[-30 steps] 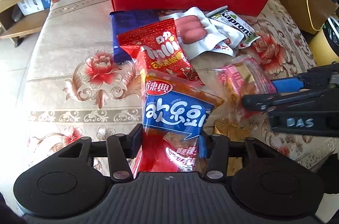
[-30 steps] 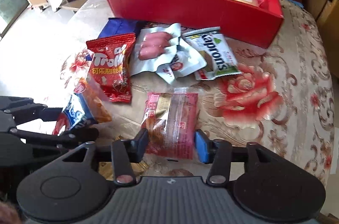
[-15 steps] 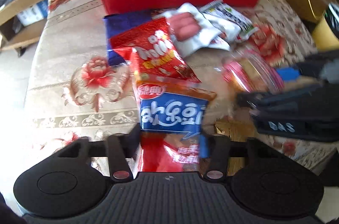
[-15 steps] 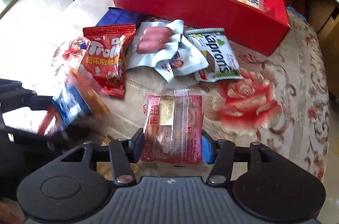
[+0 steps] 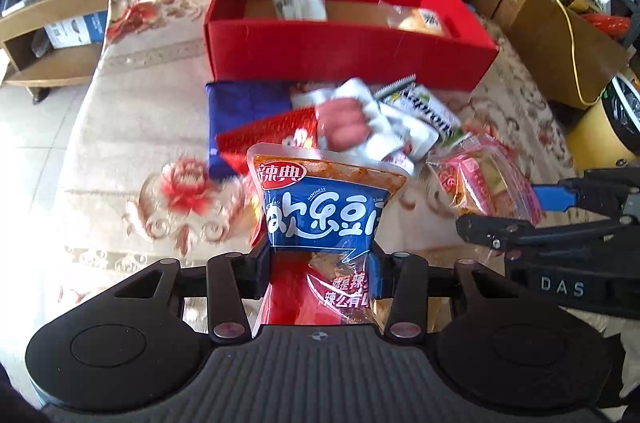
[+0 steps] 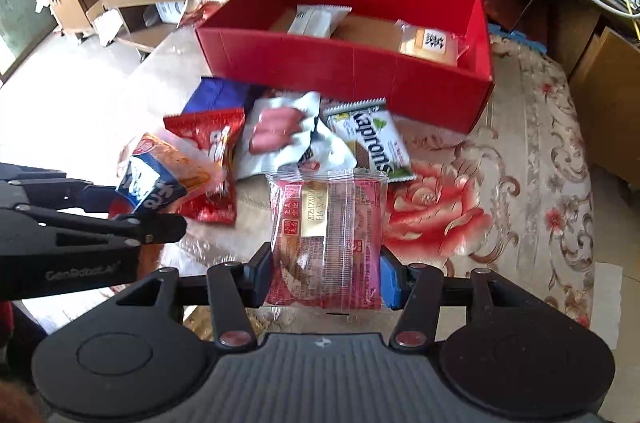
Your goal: Organize snacks
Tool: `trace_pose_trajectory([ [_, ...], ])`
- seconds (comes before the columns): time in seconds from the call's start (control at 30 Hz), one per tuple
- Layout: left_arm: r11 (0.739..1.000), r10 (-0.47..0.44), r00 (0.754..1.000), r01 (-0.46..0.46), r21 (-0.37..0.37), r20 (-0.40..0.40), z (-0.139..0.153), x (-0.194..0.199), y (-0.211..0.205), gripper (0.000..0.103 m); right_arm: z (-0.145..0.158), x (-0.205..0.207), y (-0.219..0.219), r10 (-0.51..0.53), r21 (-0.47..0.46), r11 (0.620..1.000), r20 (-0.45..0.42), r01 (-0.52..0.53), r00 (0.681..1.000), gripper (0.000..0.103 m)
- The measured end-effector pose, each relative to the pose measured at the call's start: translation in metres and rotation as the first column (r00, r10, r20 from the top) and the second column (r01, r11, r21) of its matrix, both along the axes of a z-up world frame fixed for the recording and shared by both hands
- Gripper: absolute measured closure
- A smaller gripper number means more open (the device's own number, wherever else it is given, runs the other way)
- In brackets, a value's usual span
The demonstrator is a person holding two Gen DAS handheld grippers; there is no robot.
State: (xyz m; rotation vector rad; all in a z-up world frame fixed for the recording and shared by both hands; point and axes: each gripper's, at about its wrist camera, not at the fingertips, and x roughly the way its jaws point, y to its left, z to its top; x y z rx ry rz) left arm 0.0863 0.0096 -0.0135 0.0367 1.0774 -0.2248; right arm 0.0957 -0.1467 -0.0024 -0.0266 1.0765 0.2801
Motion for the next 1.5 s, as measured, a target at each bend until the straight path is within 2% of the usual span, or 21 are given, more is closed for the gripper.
trace_pose_trajectory([
  [0.63, 0.999, 0.006, 0.994, -0.003, -0.035, 0.106, 0.035, 0.052, -0.025, 0.051, 0.033, 0.049, -0.016, -0.097, 0.068, 0.993, 0.079, 0.092, 0.992, 0.053],
  [0.93, 0.999, 0.024, 0.988, -0.017, -0.044, 0.153, 0.050, 0.088, -0.034, 0.052, 0.047, 0.086, -0.029, -0.142, 0.089, 0.987, 0.112, 0.133, 0.984, 0.053],
  [1.5, 0.999, 0.051, 0.976, -0.050, -0.009, 0.209, 0.053, 0.164, -0.046, 0.053, 0.042, 0.168, -0.039, -0.184, 0.114, 0.979, 0.139, 0.169, 0.973, 0.053],
])
